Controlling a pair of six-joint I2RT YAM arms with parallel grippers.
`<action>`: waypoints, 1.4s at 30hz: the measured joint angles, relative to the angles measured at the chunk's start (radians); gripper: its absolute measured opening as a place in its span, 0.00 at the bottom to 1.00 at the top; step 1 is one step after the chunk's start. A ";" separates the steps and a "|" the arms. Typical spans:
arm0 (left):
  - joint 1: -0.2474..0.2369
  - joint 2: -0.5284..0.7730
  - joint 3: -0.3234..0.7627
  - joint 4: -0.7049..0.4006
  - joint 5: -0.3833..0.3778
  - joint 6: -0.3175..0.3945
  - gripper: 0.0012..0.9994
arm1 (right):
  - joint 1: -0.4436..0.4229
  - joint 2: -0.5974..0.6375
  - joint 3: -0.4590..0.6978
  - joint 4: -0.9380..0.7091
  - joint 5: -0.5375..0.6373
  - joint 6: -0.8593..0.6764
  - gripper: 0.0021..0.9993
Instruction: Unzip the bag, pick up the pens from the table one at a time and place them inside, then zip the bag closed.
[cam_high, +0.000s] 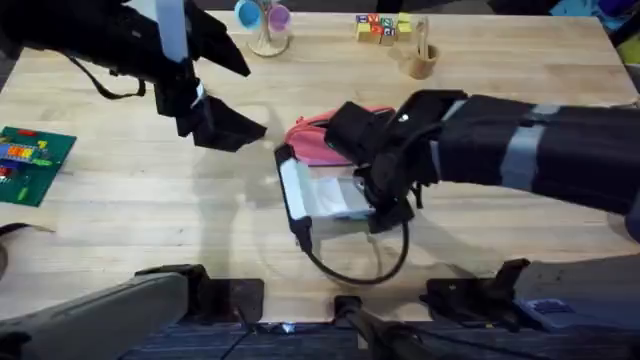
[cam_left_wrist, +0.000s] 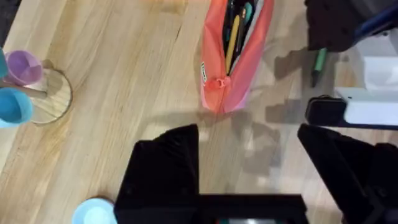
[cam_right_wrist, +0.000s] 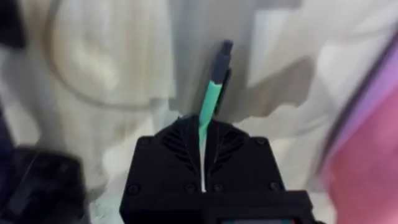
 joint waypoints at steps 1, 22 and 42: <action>0.000 0.000 0.000 0.000 0.000 0.000 0.99 | 0.001 -0.008 -0.010 -0.011 -0.002 0.000 0.03; 0.000 0.000 0.000 0.000 0.000 0.000 0.99 | -0.125 -0.296 0.002 -0.052 -0.005 -0.001 0.03; 0.000 0.000 0.000 0.000 0.000 0.000 0.99 | -0.323 -0.279 0.054 0.475 -0.002 -0.099 0.03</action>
